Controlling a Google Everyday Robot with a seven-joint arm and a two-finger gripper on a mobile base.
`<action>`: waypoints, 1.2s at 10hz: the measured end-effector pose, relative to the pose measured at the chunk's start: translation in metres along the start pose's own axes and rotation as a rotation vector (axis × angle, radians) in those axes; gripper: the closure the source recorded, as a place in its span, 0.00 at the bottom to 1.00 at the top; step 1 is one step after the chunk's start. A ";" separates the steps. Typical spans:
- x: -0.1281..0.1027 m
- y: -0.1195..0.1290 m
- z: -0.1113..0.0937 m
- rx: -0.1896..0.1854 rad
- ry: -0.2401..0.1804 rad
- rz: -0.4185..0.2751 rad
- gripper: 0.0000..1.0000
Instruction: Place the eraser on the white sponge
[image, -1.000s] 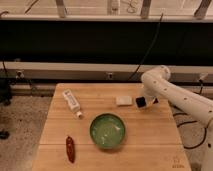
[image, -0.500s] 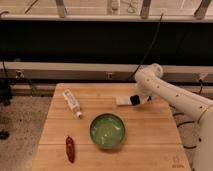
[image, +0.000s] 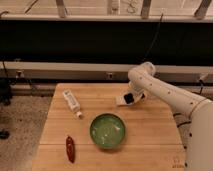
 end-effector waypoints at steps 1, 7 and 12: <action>-0.002 -0.004 0.002 0.002 -0.002 -0.010 1.00; -0.006 -0.026 0.011 0.005 -0.026 -0.048 0.44; -0.023 -0.039 0.010 0.012 -0.052 -0.084 0.20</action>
